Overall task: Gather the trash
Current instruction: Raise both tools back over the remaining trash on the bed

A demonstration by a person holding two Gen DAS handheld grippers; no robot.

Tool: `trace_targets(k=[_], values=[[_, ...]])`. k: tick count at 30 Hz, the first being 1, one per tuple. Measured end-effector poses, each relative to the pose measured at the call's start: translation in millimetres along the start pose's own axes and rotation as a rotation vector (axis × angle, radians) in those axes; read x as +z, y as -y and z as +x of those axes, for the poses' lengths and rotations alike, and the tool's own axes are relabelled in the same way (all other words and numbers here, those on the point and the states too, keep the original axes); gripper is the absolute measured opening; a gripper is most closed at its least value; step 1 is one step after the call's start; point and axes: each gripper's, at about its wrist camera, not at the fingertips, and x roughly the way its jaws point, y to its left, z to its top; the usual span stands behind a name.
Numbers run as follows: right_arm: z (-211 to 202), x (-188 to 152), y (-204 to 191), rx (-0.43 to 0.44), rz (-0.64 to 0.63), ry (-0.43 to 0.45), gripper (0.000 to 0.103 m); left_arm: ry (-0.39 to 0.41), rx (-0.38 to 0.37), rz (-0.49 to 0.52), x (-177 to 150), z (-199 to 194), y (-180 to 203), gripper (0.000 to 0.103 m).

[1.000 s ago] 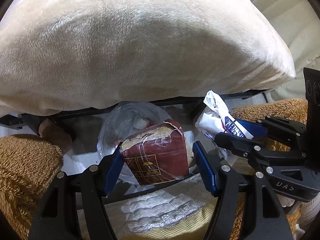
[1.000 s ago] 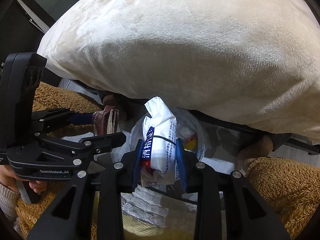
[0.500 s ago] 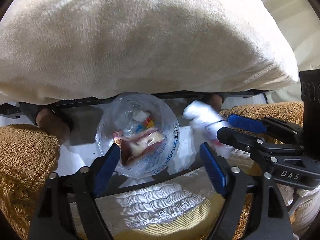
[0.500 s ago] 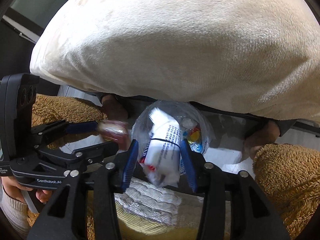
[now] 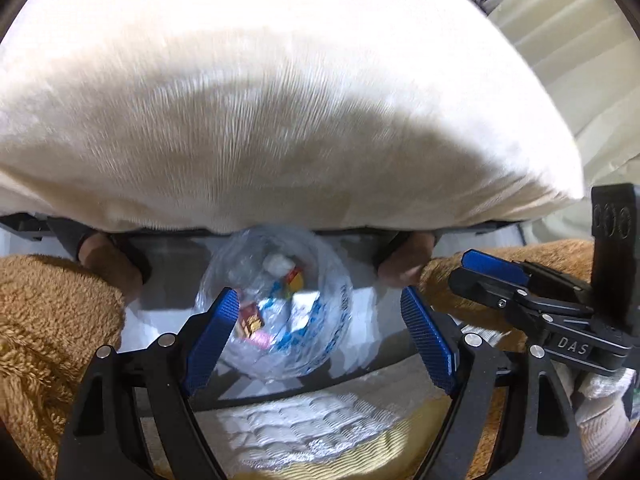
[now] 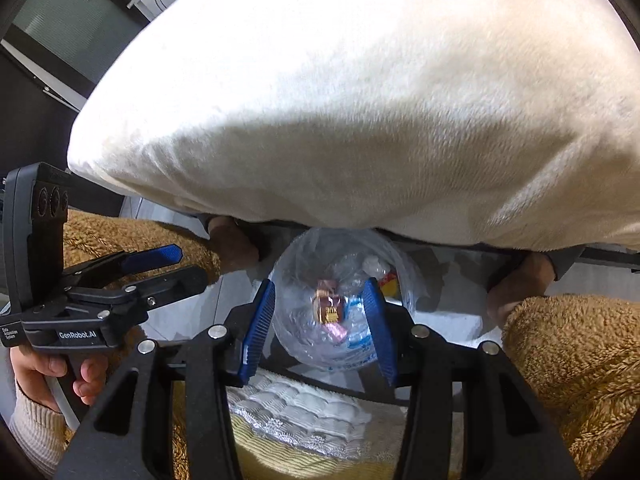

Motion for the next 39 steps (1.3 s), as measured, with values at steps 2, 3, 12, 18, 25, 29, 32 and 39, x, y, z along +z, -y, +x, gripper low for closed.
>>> trace_targets(k=[2, 3, 12, 18, 25, 29, 32, 39], values=[[-14, -1, -4, 0.005, -0.029, 0.066, 0.046, 0.047, -0.029, 0.01, 1, -11, 2, 0.081], [-22, -1, -6, 0.005, -0.049, 0.106, 0.046, 0.075, -0.045, 0.015, 2, -17, 3, 0.081], [-79, 12, -16, -0.021, -0.16, 0.372, 0.051, 0.345, -0.064, 0.139, 18, -79, 20, 0.081], [-98, 56, -7, -0.039, -0.182, 0.436, 0.053, 0.433, -0.073, 0.187, 48, -105, 22, 0.081], [-102, 125, 3, -0.024, -0.144, 0.477, 0.059, 0.498, -0.056, 0.187, 107, -121, 9, 0.082], [-98, 162, 7, -0.053, -0.153, 0.494, 0.061, 0.512, -0.026, 0.169, 140, -121, -2, 0.083], [-88, 188, 18, -0.05, -0.113, 0.481, 0.062, 0.545, 0.034, 0.206, 160, -123, -4, 0.091], [-69, 232, 22, -0.042, -0.077, 0.474, 0.081, 0.554, 0.06, 0.206, 207, -115, -17, 0.096]])
